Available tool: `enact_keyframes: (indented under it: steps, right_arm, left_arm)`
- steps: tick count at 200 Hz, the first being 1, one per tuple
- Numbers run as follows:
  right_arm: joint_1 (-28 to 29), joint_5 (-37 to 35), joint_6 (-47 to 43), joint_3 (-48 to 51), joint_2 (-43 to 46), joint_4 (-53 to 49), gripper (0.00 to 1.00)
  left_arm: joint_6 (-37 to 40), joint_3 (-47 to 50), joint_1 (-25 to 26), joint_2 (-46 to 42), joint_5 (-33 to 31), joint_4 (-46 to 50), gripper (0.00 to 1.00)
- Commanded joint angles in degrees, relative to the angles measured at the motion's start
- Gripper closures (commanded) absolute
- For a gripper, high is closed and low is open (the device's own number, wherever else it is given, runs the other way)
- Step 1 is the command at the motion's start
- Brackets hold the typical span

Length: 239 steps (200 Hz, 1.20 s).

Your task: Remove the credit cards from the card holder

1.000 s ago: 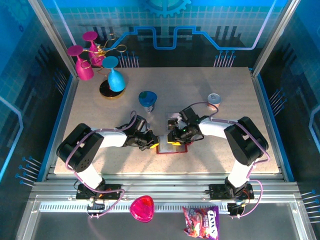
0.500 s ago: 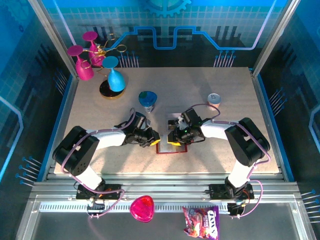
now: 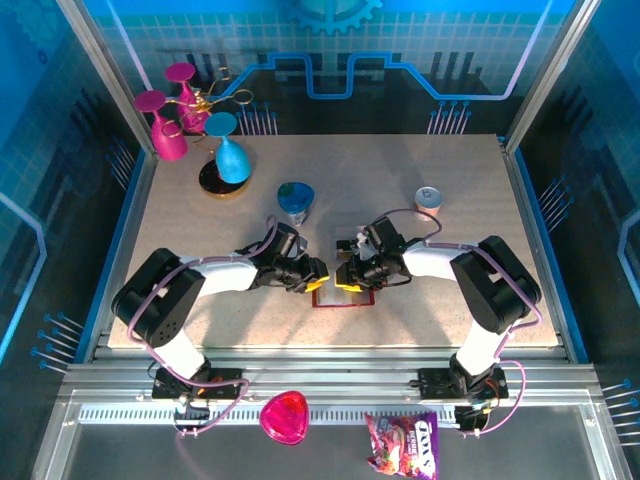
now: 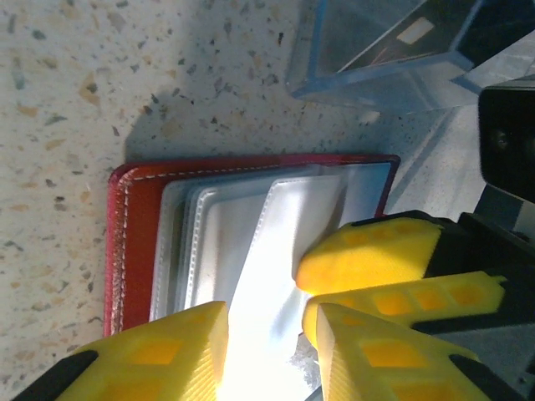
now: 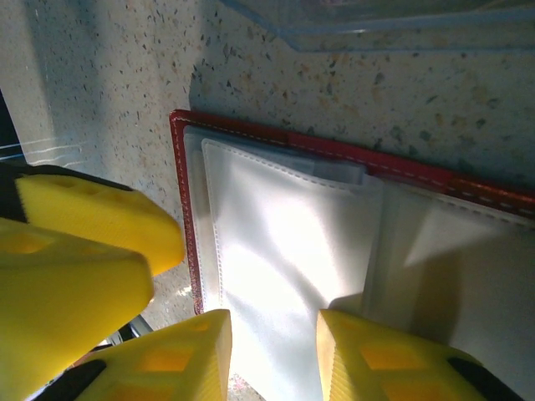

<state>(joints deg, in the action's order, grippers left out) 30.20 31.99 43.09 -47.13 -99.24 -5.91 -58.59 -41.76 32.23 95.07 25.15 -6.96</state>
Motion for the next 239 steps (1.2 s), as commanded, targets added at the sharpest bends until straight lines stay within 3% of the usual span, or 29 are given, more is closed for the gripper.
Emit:
enact_keyframes:
  steps: [1,40,99,177,239]
  right_arm:
    - [-0.86,0.17,0.94,1.42,0.38,-1.45,0.68]
    - [-0.84,0.38,1.10,1.76,0.32,-0.98,0.68]
    - [-1.03,0.75,1.29,2.05,0.46,-0.33,0.68]
    - [-1.45,1.14,1.12,1.94,1.98,-0.33,0.68]
    - [-1.63,0.18,0.98,3.12,0.81,0.10,0.71]
  left_arm:
    - [-1.12,-0.19,0.62,1.47,1.64,-2.00,0.65]
    - [-1.95,0.40,0.79,2.56,2.01,-3.73,0.63]
    - [-2.23,-0.03,1.15,2.56,2.14,-4.02,0.72]
    - [-2.28,-0.53,1.25,2.18,2.28,-3.72,0.74]
    - [-0.79,-0.70,1.21,0.59,0.01,0.04,0.60]
